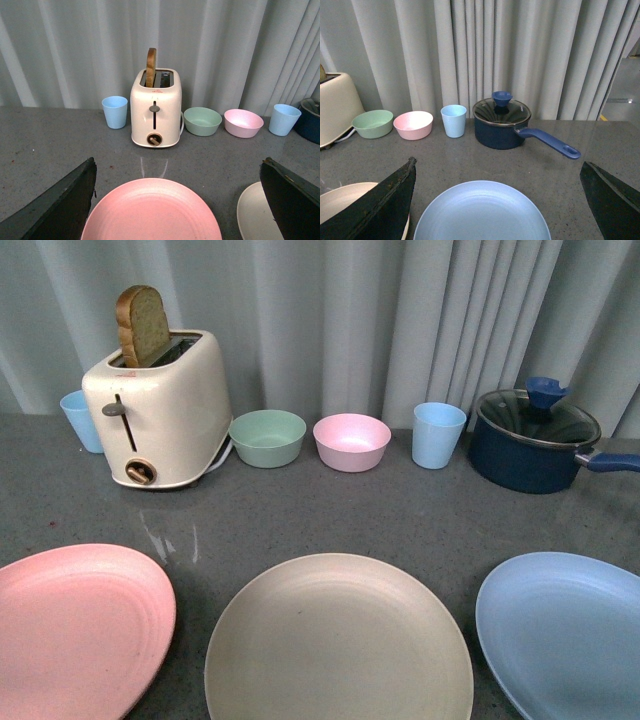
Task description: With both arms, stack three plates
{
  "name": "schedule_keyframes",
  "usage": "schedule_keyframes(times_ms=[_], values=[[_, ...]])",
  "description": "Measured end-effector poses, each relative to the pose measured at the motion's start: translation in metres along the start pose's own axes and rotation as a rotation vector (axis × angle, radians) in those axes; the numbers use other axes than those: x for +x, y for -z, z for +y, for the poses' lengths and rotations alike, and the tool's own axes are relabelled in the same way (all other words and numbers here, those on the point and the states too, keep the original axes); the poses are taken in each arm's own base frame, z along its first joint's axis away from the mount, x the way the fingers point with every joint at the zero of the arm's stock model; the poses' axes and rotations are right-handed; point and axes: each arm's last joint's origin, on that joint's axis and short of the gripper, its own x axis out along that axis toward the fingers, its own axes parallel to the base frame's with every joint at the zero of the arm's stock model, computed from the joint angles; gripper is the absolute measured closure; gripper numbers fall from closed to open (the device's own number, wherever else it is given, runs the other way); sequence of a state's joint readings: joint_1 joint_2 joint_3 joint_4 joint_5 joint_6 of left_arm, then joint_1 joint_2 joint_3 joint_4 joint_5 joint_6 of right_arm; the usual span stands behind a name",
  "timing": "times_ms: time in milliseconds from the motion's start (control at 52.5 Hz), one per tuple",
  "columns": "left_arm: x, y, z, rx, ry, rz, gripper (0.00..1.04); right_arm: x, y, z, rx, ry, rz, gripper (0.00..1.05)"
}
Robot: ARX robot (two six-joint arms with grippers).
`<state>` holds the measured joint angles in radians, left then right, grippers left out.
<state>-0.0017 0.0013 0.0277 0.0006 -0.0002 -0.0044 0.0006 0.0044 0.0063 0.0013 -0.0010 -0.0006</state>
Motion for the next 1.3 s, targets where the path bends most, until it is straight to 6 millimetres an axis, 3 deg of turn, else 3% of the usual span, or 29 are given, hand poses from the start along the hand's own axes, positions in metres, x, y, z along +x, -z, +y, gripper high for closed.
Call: schedule_keyframes(times_ms=[495, 590, 705, 895, 971, 1162, 1295], values=[[0.0, 0.0, 0.0, 0.0, 0.0, 0.002, 0.07, 0.0, 0.0, 0.0, 0.0, 0.0, 0.0, 0.07], [0.005, 0.002, 0.0, -0.229, 0.012, 0.381, 0.07, 0.0, 0.0, 0.0, 0.0, -0.001, 0.0, 0.07], [0.029, -0.003, 0.004, -0.412, -0.043, 0.524, 0.07, 0.0, 0.0, 0.0, 0.0, 0.0, 0.0, 0.07], [0.089, -0.015, 0.028, -0.387, -0.02, 0.573, 0.07, 0.0, 0.0, 0.0, 0.0, 0.0, 0.0, 0.07], [0.112, -0.006, 0.04, -0.297, -0.015, 0.634, 0.07, 0.0, 0.0, 0.0, 0.0, 0.0, 0.0, 0.07], [0.146, 0.013, 0.068, -0.14, 0.008, 0.741, 0.07, 0.0, 0.0, 0.0, 0.0, 0.0, 0.0, 0.07], [0.17, 0.038, 0.106, -0.087, -0.03, 0.838, 0.07, 0.0, 0.0, 0.0, 0.0, 0.0, 0.0, 0.07]])
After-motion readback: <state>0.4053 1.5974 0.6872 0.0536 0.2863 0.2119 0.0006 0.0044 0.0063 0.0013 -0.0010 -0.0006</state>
